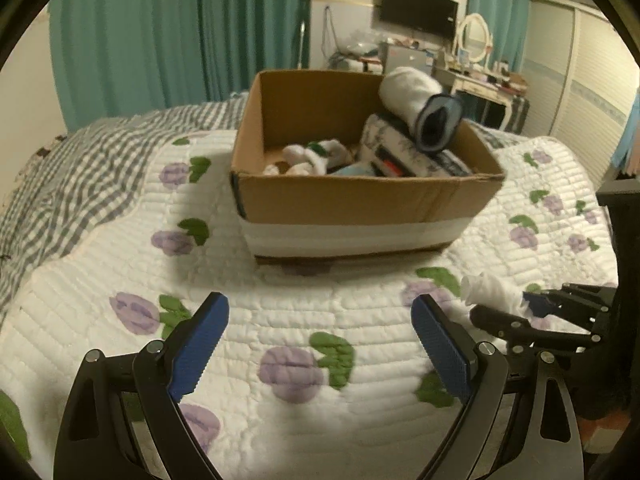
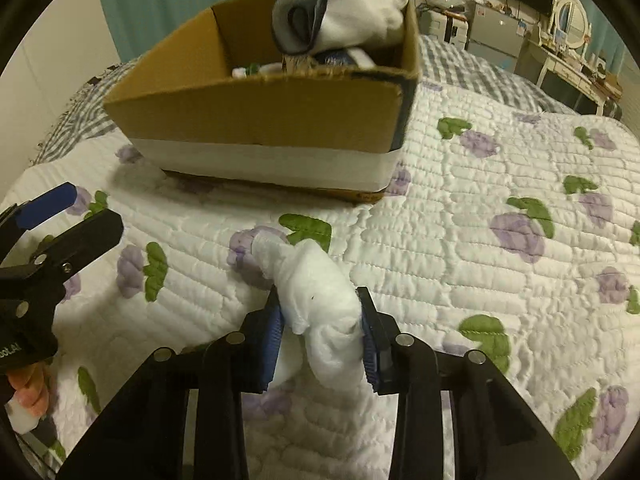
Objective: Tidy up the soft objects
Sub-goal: 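Grasp the white sock bundle with the right gripper, then grasp the white plastic tube piece with the left gripper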
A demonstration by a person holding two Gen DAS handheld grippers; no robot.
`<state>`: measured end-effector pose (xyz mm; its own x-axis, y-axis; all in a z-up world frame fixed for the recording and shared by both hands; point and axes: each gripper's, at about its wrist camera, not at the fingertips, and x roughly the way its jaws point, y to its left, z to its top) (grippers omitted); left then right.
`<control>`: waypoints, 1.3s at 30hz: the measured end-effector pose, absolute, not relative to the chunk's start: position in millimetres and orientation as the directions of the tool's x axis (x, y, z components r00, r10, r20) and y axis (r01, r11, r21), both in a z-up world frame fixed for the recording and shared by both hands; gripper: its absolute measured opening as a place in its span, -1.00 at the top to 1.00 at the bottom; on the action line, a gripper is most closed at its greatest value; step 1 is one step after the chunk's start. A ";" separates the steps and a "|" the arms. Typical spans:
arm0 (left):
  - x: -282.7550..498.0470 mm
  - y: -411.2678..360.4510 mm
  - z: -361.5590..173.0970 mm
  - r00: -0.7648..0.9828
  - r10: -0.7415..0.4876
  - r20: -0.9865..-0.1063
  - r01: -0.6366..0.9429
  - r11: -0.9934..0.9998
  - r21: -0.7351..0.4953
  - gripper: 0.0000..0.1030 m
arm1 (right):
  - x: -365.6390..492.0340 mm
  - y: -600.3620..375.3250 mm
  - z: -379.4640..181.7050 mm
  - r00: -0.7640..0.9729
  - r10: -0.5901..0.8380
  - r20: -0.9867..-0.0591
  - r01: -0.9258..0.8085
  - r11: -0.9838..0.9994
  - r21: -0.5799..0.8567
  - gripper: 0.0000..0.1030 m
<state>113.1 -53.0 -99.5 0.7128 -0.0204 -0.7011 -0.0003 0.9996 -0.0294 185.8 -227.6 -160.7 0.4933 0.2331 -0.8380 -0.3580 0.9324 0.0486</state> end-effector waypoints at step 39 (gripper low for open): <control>108.3 -159.0 -139.9 0.548 -0.172 -0.819 0.243 0.969 -0.041 0.46 | 159.4 -298.4 -119.3 0.563 0.168 -0.809 -0.238 0.971 0.036 0.35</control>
